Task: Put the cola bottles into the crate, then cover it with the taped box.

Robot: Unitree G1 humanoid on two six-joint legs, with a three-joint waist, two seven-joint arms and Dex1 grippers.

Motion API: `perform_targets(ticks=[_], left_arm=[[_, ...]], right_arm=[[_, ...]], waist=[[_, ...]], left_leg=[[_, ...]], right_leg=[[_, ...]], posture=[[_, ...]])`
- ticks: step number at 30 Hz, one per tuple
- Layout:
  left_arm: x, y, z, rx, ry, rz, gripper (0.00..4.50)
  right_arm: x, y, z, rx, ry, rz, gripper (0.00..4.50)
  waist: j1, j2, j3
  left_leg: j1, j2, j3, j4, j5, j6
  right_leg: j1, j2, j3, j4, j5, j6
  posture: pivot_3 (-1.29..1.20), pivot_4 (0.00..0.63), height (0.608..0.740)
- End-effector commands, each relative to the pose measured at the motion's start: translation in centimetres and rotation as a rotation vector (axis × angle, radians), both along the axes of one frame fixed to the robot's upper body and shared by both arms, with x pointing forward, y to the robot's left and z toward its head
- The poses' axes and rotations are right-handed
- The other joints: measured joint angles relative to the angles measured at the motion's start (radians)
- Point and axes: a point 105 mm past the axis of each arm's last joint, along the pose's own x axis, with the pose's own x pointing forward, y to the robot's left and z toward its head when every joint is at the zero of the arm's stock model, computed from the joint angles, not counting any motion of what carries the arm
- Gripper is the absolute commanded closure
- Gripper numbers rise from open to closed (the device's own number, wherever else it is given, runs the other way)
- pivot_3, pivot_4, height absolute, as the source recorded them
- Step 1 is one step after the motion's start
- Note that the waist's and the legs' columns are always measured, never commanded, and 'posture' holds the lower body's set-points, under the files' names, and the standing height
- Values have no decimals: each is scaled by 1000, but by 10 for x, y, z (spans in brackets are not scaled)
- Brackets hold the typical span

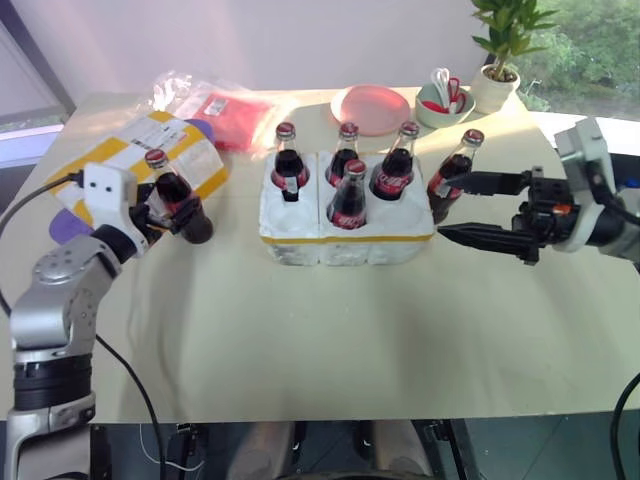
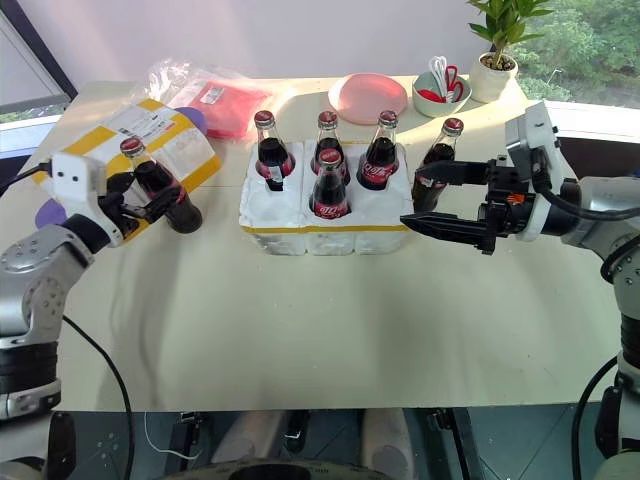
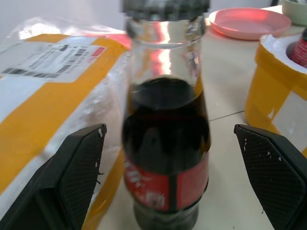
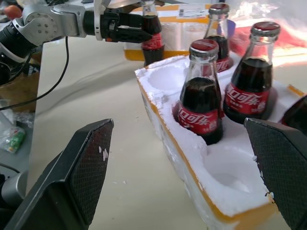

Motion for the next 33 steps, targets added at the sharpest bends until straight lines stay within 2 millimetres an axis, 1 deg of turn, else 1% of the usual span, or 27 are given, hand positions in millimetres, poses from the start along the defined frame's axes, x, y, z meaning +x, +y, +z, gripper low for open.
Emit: perform_targets(ticks=[1,3,5,9,13,14,16,17,18,20,22,24,25,26,28,31,33], left_arm=[[10,1,-2,-19,9,-9,32],[18,8,-12,-83,63,13,32],[24,12,-14,-96,75,25,32],[30,2,-7,-77,58,-27,32],[31,-5,-4,-41,41,-69,32],[31,-5,-4,-33,35,-75,270],[30,-6,-3,-27,31,-80,888],[29,-6,-3,-23,32,-83,1253],[28,-5,-3,-17,33,-85,1712],[25,-3,-2,8,37,-84,1763],[22,0,4,15,29,-81,1763],[20,1,14,4,11,-88,1763],[17,-1,25,-21,-5,-116,1763],[12,-7,38,-50,-21,-165,1763],[-2,-24,63,-89,-50,-303,1763],[-26,-49,90,-112,-71,-500,1763],[-35,-61,107,-133,-87,-586,1763]], right_arm=[[-8,0,11,-5,-49,5,0],[-8,0,11,-2,-47,-1,0],[-8,-3,10,0,-44,-19,0],[-7,-6,9,8,-44,-45,0],[-7,-6,7,17,-45,-59,0],[-7,-6,6,17,-44,-60,0],[-7,-6,4,16,-42,-64,0],[-7,-6,3,16,-40,-66,0],[-6,-6,2,15,-40,-68,0],[-5,-6,3,14,-40,-73,0],[-4,-6,4,14,-42,-76,0],[-4,-7,4,15,-42,-78,0],[-3,-6,4,13,-42,-79,0],[-3,-6,4,11,-41,-79,0],[-3,-4,2,3,-39,-78,0],[-3,-3,2,4,-39,-76,0],[-3,-2,1,6,-37,-74,0]], waist=[[-1,0,0],[-2,0,0],[-2,0,0],[-1,0,0],[0,0,0],[-1,0,0],[-2,0,0],[-2,0,0],[-1,0,0],[-2,0,0],[-3,0,0],[-3,0,0],[-3,-1,0],[-3,-1,0],[-3,-3,1],[1,-5,3],[1,-5,3]], left_leg=[[0,0,0,0,0,0],[0,0,0,0,0,0],[0,0,0,0,0,0],[-1,0,0,0,0,0],[-1,0,0,0,0,0],[-1,0,0,0,0,0],[-1,0,0,0,0,0],[-1,0,0,0,0,0],[-1,0,0,0,0,0],[-1,0,0,0,0,0],[-1,0,0,0,0,0],[-1,0,0,0,0,0],[-1,0,0,0,0,0],[-1,0,0,0,0,0],[-2,0,0,0,0,0],[-3,0,0,0,0,0],[-3,0,-1,0,0,0]], right_leg=[[0,0,0,0,0,0],[0,0,0,0,0,0],[0,1,0,0,0,0],[-1,0,0,0,0,0],[-1,0,0,0,0,0],[-1,0,0,0,0,0],[-1,0,0,1,0,0],[-1,0,0,1,0,0],[-1,0,0,1,0,0],[-1,0,0,1,0,0],[-1,0,0,0,0,0],[-1,0,0,1,0,0],[-2,0,0,1,0,0],[-2,0,0,1,0,0],[-3,0,0,1,0,0],[-3,0,0,1,0,0],[-3,0,-1,0,0,0]], posture=[[0,150,740],[0,150,740],[0,150,740],[0,150,740],[0,150,740],[0,150,740],[0,150,740],[0,150,740],[0,150,740],[0,150,740],[0,150,740],[0,150,740],[0,150,740],[0,150,740],[0,150,740],[0,150,740],[0,150,740]])
